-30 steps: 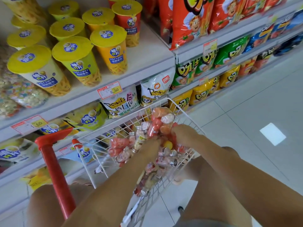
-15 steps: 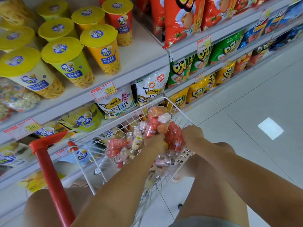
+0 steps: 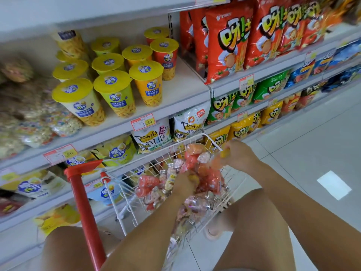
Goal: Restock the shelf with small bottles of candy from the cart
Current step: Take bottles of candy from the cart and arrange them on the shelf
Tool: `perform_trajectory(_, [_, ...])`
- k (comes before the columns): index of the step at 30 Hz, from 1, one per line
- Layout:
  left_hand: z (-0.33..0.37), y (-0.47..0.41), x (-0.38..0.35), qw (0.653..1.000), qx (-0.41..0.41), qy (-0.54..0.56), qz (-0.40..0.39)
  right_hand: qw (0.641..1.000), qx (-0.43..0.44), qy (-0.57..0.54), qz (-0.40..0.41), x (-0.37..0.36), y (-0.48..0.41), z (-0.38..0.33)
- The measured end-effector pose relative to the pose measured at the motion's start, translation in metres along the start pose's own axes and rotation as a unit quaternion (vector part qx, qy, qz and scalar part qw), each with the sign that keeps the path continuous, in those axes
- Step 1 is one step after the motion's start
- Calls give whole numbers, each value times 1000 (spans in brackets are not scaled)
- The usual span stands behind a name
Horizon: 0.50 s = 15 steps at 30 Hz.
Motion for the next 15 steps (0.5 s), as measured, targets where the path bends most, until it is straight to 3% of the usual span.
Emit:
perform_trajectory(5, [28,27,42,958,45,281,20,983,19,-179,43,57,12,-20])
perform_trajectory(12, [135,88,137,917,-94,386,29,916,148,-344,147,167,50,-68])
perform_trajectory(15, [191,121,179,897,-160,412,27,895,184,-362,185,215,67,-82])
Point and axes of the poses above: each hand's wrist, its own y-axis away from the middle knuckle, its own x-axis out of the back of the hand, z = x × y, the point moved 8 cm from there along -y, towards the middle knuckle, and after that the axes turned 9 degrees about y, right-handed, at the moved point
